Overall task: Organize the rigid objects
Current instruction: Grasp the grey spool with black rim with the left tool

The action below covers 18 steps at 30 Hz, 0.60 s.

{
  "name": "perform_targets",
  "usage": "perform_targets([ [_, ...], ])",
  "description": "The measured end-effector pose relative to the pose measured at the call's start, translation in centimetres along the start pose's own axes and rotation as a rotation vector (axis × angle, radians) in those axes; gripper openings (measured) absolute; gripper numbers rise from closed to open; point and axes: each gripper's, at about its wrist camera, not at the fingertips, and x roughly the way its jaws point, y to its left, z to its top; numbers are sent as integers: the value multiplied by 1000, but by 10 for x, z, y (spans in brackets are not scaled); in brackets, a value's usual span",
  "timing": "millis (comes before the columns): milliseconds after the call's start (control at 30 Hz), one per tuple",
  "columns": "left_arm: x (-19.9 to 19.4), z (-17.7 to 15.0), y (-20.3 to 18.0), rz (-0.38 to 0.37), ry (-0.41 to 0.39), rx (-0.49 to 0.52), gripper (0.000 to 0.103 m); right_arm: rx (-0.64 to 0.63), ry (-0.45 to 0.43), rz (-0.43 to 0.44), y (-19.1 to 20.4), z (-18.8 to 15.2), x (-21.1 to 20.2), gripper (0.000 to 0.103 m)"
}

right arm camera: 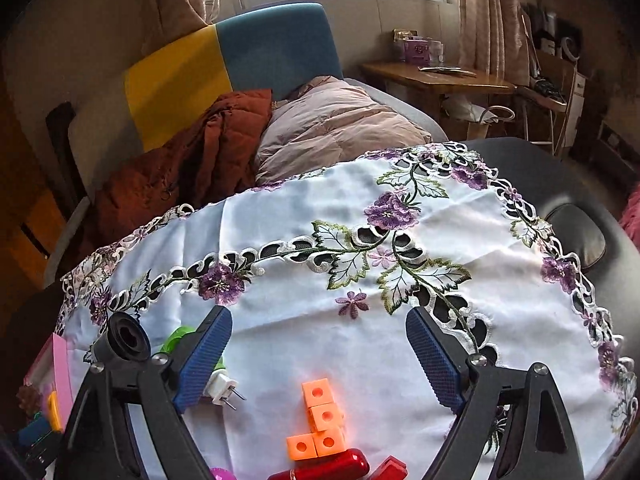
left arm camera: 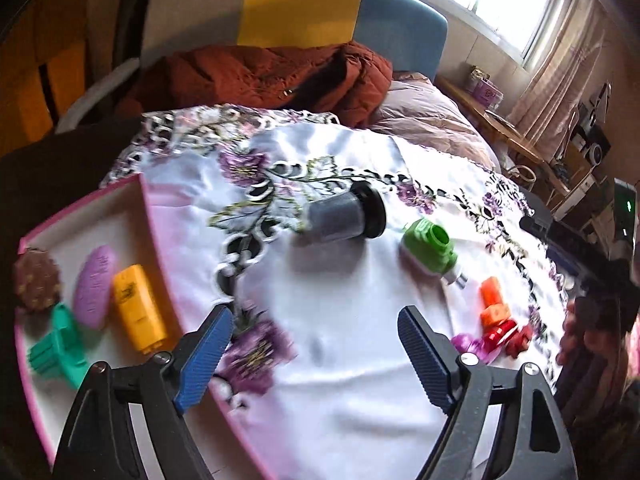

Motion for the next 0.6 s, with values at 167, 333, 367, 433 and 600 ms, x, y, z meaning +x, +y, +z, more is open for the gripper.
perform_targets([
  [167,36,25,-8,-24,12,-57,103,-1,2,-4,0,1,0,91],
  [333,69,47,-13,-25,35,-95,103,-18,9,-6,2,2,2,91],
  [367,73,51,-14,-26,37,-99,103,-20,10,-3,3,2,2,91],
  [433,82,58,-16,-23,42,-109,103,-29,10,-5,4,2,2,91],
  [600,106,71,-17,0,68,-130,103,-45,12,10,8,2,2,92],
])
